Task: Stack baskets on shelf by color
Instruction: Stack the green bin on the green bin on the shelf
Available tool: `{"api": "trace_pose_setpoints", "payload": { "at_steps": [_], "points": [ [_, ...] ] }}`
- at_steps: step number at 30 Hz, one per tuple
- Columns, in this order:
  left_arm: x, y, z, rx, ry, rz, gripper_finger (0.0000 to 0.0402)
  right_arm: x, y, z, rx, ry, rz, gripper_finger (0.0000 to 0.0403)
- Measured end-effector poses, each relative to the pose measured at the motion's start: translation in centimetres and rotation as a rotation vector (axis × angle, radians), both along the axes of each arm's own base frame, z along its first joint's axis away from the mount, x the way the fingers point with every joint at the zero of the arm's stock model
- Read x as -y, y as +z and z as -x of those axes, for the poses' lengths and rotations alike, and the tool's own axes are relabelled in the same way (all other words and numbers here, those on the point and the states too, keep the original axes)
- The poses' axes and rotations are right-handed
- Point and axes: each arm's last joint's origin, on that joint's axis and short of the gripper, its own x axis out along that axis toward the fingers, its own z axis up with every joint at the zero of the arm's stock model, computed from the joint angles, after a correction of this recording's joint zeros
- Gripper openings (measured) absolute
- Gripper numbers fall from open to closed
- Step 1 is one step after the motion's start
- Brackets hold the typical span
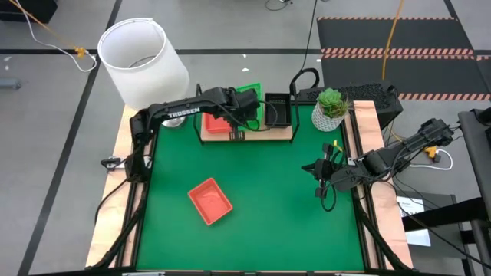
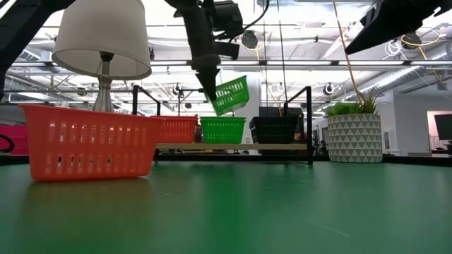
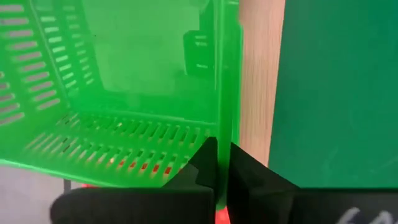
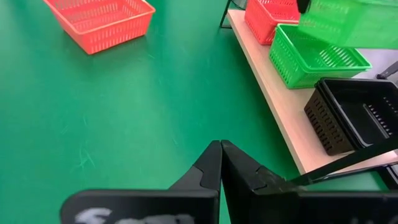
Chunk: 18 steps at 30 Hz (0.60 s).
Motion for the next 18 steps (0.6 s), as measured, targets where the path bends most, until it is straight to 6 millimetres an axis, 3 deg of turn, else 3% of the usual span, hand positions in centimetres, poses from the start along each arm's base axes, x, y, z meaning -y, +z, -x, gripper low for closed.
{"api": "trace_pose_setpoints", "payload": {
  "at_steps": [5, 12, 18],
  "points": [
    [0.15, -0.11, 0.42, -0.049, 0.004, 0.005, 0.0022, 0.0, -0.02, 0.01, -0.002, 0.0, 0.0, 0.0],
    [0.05, -0.22, 0.6, -0.063, 0.01, 0.01, 0.0006, 0.01, -0.01, 0.01, -0.001, -0.002, -0.001, 0.0],
    [0.0, -0.65, 0.43, -0.075, 0.01, 0.015, 0.0029, 0.01, -0.01, 0.01, 0.001, -0.005, -0.005, 0.0]
  ]
}}
